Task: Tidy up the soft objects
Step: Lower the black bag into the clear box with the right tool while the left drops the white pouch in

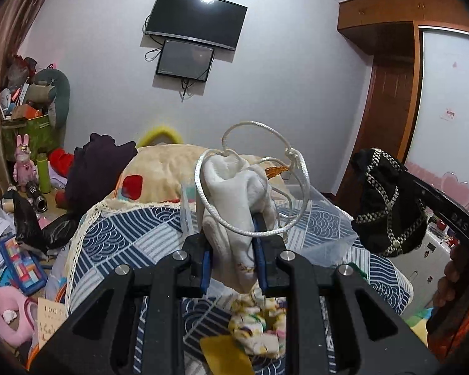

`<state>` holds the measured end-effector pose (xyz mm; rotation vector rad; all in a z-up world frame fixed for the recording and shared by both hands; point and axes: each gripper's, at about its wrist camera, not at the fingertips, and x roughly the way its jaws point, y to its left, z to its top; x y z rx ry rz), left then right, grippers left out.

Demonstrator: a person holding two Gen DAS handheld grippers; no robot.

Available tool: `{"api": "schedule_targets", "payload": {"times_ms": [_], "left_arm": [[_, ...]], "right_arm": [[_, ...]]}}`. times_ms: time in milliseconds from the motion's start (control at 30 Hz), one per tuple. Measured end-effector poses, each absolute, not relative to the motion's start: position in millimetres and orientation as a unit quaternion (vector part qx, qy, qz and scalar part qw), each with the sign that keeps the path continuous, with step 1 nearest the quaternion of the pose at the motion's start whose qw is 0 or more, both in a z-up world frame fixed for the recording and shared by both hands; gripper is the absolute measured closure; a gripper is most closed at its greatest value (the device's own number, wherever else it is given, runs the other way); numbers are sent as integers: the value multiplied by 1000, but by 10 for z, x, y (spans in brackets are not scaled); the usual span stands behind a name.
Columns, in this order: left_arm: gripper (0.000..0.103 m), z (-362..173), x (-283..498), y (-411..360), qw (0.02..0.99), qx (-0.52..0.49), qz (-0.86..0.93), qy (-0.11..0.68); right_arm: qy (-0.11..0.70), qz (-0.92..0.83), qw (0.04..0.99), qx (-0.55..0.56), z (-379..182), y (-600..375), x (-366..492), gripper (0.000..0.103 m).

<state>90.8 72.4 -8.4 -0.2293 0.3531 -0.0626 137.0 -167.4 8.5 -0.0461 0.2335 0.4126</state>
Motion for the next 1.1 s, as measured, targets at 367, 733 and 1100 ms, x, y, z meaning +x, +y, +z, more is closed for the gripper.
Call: {"api": "schedule_targets", "payload": {"times_ms": [367,733,1100], "left_arm": [[80,-114,1354,680,970,-97,-39,219],[80,-445,1795,547,947,-70,-56,307],[80,-561,1901,350,939,-34,-61,337]], "right_arm": [[130,167,977,-37,49,-1469,1779,90],[231,187,950,-95,-297,-1307,2106,90],[293,207,924,-130,-382,-1266,2265,86]]}}
